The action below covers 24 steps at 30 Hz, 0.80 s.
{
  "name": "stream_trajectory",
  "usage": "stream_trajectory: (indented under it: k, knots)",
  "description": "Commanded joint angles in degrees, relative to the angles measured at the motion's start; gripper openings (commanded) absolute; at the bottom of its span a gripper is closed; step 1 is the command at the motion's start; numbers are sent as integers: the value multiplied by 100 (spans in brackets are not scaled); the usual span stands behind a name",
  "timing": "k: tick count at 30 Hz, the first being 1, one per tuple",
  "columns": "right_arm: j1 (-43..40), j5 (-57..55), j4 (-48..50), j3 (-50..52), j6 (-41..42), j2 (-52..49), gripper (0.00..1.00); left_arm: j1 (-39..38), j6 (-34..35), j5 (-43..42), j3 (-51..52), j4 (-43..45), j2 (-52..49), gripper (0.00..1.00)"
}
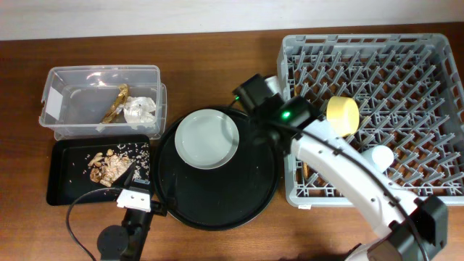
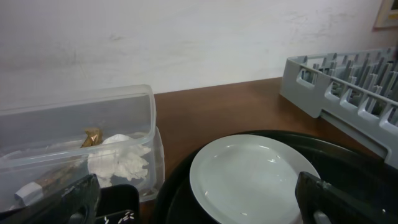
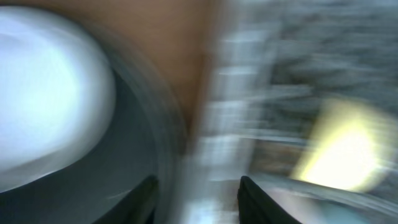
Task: Sort waste into correct bins and load items into the dishwasher rack
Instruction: 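Grasp the yellow bowl with the right gripper and place it in the rack, then grasp the grey plate with the right gripper and stand it in the rack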
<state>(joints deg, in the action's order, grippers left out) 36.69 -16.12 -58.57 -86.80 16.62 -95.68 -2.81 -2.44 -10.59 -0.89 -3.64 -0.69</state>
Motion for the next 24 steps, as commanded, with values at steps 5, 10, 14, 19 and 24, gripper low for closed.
stream_trajectory:
  k: [5, 10, 14, 19, 24]
  knots:
    - [448, 2404, 1779, 1126, 2529, -949, 55, 20, -66, -59, 37, 4, 22, 99]
    - [-74, 2411, 2361, 1137, 3071, -1792, 48, 20, -66, -59, 37, 4, 22, 99]
    - [-170, 2452, 2090, 1139, 3084, -1926, 20, 20, -68, -59, 37, 4, 22, 99]
    - [-190, 2409, 1690, 1150, 3086, -1899, 4, 20, -68, -57, 37, 4, 17, 99]
    - [-422, 1462, 1672, 1119, 2076, -153, 4, 20, -68, -59, 37, 4, 17, 99]
